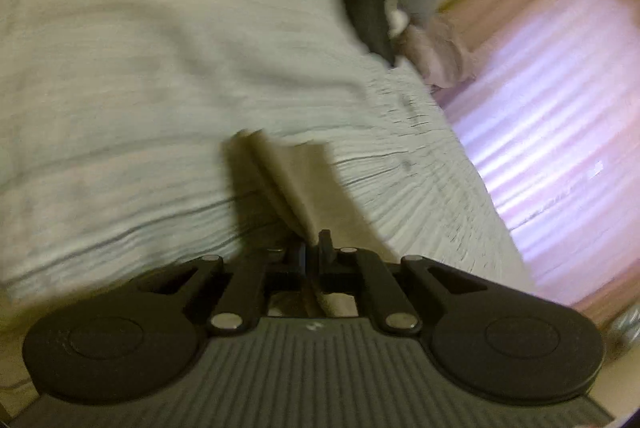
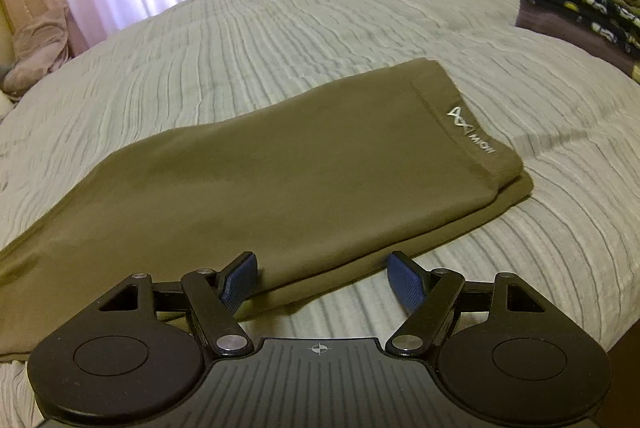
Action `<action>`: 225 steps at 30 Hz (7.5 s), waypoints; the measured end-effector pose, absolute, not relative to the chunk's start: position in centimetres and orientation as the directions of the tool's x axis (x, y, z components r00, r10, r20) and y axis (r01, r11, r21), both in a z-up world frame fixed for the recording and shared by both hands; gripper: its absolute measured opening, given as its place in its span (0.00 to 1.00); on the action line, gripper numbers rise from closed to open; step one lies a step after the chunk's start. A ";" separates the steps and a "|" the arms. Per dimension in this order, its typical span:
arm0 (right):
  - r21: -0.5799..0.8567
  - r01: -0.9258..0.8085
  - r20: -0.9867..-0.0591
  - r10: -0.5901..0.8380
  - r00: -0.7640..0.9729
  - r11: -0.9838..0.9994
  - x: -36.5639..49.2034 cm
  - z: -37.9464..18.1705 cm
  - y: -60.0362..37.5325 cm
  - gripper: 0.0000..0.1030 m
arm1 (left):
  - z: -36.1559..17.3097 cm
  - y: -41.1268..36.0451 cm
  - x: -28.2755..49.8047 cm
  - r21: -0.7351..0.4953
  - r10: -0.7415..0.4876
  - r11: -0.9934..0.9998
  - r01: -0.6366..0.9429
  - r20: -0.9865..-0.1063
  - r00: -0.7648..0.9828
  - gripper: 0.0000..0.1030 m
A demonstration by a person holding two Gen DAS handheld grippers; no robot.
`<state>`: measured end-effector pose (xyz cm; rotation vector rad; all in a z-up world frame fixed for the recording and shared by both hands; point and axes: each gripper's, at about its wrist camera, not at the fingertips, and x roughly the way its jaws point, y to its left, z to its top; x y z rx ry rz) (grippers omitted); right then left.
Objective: Fold clothes
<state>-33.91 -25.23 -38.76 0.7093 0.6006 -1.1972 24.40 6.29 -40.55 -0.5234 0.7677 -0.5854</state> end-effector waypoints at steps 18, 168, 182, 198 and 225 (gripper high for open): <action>0.285 0.945 -0.665 -0.677 0.315 0.160 -40.1 -36.5 -26.2 0.73 | -41.2 -14.0 -6.9 0.077 -0.795 0.144 0.987 -0.584 0.162 0.29; 0.061 0.939 -0.722 -0.635 0.276 0.338 -39.4 -36.6 -11.7 0.71 | -33.2 -0.7 -6.7 -0.074 -0.623 0.311 0.948 -0.769 0.144 0.37; 0.054 0.940 -0.745 -0.613 0.263 0.338 -38.7 -37.8 -13.2 0.71 | -34.6 -2.2 -6.1 -0.089 -0.600 0.317 0.944 -0.790 0.127 0.38; 0.063 0.932 -0.726 -0.625 0.288 0.356 -38.2 -37.1 -14.6 0.71 | -34.8 -3.1 -5.0 -0.135 -0.630 0.311 0.941 -0.770 0.098 0.38; -0.327 0.707 -0.610 -0.712 0.348 0.626 -29.9 -40.1 -13.2 0.71 | -35.9 -2.0 1.1 -0.222 -0.658 0.386 0.895 -0.746 0.098 0.38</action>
